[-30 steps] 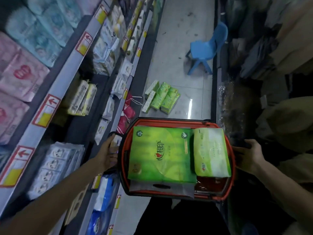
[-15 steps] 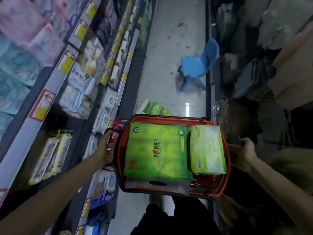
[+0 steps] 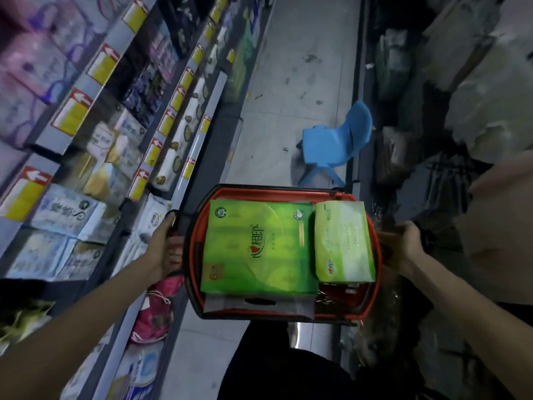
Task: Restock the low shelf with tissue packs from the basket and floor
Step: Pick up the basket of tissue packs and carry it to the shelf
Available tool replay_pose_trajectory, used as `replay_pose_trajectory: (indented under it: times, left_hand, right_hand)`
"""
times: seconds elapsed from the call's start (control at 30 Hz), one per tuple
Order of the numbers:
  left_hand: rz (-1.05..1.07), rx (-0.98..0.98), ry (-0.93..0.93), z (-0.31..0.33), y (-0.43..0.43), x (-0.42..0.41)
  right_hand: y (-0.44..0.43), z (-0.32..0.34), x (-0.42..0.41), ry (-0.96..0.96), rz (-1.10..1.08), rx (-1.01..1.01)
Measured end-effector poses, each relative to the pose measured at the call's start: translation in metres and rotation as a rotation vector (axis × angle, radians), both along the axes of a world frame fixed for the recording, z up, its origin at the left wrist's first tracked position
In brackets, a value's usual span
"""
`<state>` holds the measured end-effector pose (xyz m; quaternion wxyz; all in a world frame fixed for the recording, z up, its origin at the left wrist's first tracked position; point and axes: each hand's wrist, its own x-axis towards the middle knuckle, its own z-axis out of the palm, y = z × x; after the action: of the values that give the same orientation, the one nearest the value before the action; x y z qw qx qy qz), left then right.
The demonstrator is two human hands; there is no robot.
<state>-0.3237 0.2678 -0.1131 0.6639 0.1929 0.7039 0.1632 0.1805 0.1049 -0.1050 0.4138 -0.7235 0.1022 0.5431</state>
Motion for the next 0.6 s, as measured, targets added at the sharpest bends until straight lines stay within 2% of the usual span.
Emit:
replay_pose_trajectory:
  times: [0.13,0.33,0.6]
  left_hand:
    - [0.087,0.008,-0.063,-0.016,0.07,0.034]
    - [0.137,-0.005,-0.044,-0.007,0.156,0.092]
    - [0.257,-0.057,-0.043,-0.012,0.258,0.148]
  right_hand:
    - [0.08,-0.003,0.041,-0.066,0.034,-0.041]
    - [0.202,0.014,0.098,-0.141,0.054,-0.058]
    - [0.353,0.024,0.167,-0.105,0.13,-0.048]
